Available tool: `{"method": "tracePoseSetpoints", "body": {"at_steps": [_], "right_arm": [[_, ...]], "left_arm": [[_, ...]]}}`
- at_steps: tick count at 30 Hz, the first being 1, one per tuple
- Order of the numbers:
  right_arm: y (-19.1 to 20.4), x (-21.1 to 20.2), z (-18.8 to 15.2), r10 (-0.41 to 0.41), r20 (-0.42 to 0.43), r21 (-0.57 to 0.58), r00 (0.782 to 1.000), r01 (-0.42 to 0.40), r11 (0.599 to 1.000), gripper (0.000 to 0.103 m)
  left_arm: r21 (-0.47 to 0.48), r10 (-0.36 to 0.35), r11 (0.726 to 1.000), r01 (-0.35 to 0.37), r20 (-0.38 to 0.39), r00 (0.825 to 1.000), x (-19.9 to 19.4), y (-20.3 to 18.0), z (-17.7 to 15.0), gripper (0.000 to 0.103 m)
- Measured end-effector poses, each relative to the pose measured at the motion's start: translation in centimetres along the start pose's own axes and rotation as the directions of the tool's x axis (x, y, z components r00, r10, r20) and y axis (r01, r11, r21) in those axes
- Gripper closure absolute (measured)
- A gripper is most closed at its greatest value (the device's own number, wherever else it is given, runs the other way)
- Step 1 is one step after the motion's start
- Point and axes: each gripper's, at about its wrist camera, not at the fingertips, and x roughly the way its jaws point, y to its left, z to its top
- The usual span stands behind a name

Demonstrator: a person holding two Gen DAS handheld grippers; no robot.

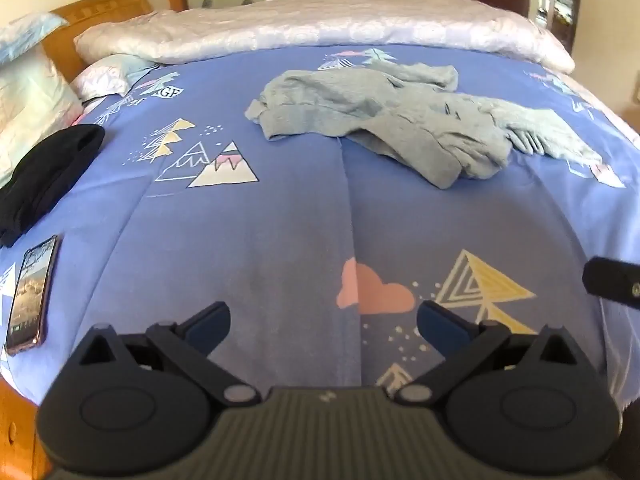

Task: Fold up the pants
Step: 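Move both grippers toward the grey sweatpants on the bed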

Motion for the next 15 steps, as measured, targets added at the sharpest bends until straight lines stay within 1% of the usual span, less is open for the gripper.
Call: {"method": "tracePoseSetpoints", "body": {"at_steps": [3, 7, 15], "right_arm": [[-0.2, 0.2, -0.2, -0.003, -0.011, 0.013, 1.000, 0.003, 1.000, 0.000], [-0.8, 0.8, -0.4, 0.011, -0.044, 0.041, 0.999, -0.009, 0.999, 0.000], [-1.5, 1.3, -1.0, 0.042, -0.088, 0.083, 0.995, -0.034, 0.996, 0.000]], "left_arm": [[0.013, 0.002, 1.000, -0.001, -0.039, 0.999, 0.7, -0.2, -0.3, 0.000], [-0.002, 0.000, 1.000, 0.000, -0.066, 0.998, 1.0, 0.4, -1.4, 0.000], [-0.027, -0.006, 1.000, 0.003, -0.116, 0.993, 1.5, 0.9, -1.5, 0.000]]}}
